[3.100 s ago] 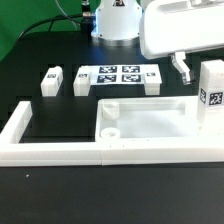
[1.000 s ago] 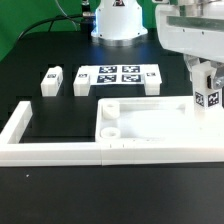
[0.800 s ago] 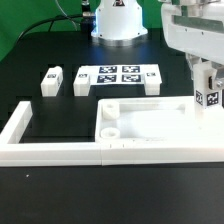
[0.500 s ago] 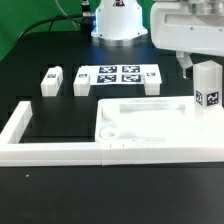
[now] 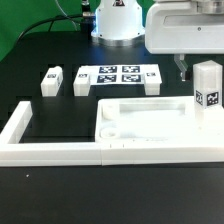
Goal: Assemble desk
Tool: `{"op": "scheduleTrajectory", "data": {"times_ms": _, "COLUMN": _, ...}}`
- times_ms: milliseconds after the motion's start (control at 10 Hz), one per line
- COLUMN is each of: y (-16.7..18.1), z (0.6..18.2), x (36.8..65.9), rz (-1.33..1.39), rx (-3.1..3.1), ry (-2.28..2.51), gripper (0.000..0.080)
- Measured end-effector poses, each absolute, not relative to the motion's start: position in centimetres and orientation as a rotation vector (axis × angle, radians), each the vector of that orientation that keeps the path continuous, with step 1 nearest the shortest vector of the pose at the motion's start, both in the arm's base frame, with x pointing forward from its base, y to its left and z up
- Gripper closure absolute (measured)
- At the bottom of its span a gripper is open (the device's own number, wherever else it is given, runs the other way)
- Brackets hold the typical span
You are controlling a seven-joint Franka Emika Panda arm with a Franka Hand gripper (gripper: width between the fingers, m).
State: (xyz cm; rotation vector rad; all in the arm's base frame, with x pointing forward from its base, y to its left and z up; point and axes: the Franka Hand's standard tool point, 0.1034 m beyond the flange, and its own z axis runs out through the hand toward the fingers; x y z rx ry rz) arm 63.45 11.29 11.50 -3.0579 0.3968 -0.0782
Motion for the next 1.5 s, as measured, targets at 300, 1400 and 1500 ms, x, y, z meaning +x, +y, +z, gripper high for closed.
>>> {"op": "scheduleTrajectory", "data": {"times_ms": 300, "y": 11.77, "z": 11.66, "x": 63.95, "rz": -0.089, "rx": -3.122, "ry": -0.010, "gripper": 0.0151}}
{"op": "scheduleTrajectory", "data": {"times_ms": 1400, "y": 11.38, "z": 11.33, "x": 64.01, "rz": -0.041, "rx": -2.567, "ry": 1.611, "gripper": 0.0510}}
{"op": "scheduleTrajectory", "data": {"times_ms": 1500, "y": 11.66, "z": 11.33, "x": 63.97, "rz": -0.024, "rx": -2.476, "ry": 1.734, "gripper": 0.0509}}
